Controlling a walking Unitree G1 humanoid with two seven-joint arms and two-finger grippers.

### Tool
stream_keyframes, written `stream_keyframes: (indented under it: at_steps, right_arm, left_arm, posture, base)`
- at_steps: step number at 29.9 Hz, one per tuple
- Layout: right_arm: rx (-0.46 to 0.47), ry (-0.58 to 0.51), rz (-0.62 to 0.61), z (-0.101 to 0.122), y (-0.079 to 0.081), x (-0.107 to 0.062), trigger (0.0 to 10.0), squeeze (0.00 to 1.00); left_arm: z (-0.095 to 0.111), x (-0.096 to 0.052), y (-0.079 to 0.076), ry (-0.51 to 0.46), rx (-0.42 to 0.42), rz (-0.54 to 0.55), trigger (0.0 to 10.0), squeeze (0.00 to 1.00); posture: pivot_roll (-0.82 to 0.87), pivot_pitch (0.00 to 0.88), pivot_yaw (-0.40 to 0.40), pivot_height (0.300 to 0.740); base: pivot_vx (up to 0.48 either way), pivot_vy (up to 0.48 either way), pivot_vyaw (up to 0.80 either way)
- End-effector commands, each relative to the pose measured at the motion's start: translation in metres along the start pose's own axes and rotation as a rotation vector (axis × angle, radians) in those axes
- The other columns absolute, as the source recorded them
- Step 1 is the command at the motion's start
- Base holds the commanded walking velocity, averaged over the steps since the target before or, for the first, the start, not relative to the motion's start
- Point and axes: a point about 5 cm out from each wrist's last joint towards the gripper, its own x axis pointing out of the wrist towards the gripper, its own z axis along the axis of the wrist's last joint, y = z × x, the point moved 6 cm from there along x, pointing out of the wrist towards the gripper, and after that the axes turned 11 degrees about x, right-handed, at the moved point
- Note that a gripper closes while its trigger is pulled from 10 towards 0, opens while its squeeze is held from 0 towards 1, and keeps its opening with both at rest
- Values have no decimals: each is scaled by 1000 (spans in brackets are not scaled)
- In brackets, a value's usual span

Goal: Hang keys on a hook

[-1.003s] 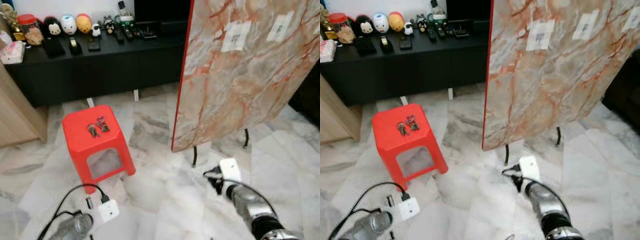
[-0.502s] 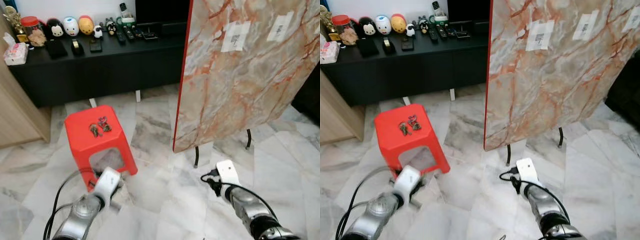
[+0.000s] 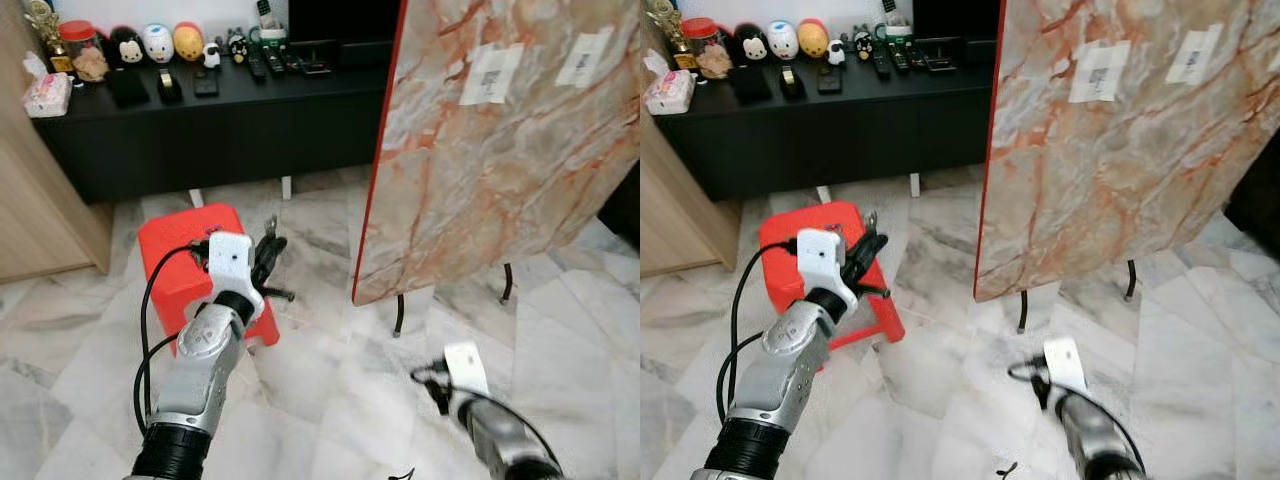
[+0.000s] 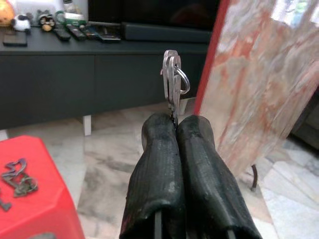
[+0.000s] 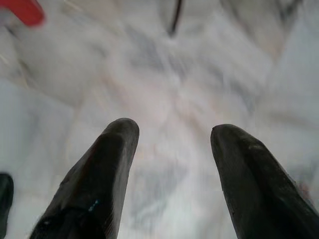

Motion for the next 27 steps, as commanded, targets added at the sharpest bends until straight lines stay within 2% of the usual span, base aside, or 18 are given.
stream_keyframes:
  at_steps: [1,2,3,5,12,16,20,23,27]
  right_arm:
    - [35,17,-25,-6,-6,-1,10000,0]
    - [52,45,-50,-20,-11,-3,10000,0]
    - [52,45,-50,-20,-11,-3,10000,0]
    - [81,75,-77,-36,-15,-6,10000,0]
    - [127,90,-66,-53,-6,-8,10000,0]
    - [107,110,-59,-60,-5,-10,10000,0]
    - [94,141,-82,-72,-14,-14,10000,0]
    - [153,140,-93,-75,-22,-16,10000,0]
    - [135,158,-109,-81,-32,-19,10000,0]
  left_arm:
    - [-2,-3,-6,9,-20,-12,10000,0]
    - [-2,-2,-10,9,-27,-20,10000,0]
    - [-2,-2,-10,9,-27,-20,10000,0]
    - [-1,-3,-14,10,-27,-30,10000,0]
    - [3,-1,-19,3,-29,-43,10000,0]
    - [2,-2,-21,7,-34,-53,10000,0]
    - [2,-3,-24,8,-32,-65,10000,0]
    - [1,-2,-26,9,-30,-66,10000,0]
    - [1,-2,-27,7,-30,-73,10000,0]
  posture:
    - [118,90,-72,740]
    - [111,79,-71,740]
    - [111,79,-71,740]
    - [108,69,-73,740]
    - [106,54,-77,740]
    - [107,43,-83,740]
    - [104,32,-88,740]
    - [103,20,-88,740]
    - [101,9,-85,740]
  base:
    - [0,0,0]
    - [0,0,0]
    - [0,0,0]
    - [0,0,0]
    - [0,-143,0]
    - [0,-270,0]
    - [0,-270,0]
    - [0,-273,0]
    - [0,-302,0]
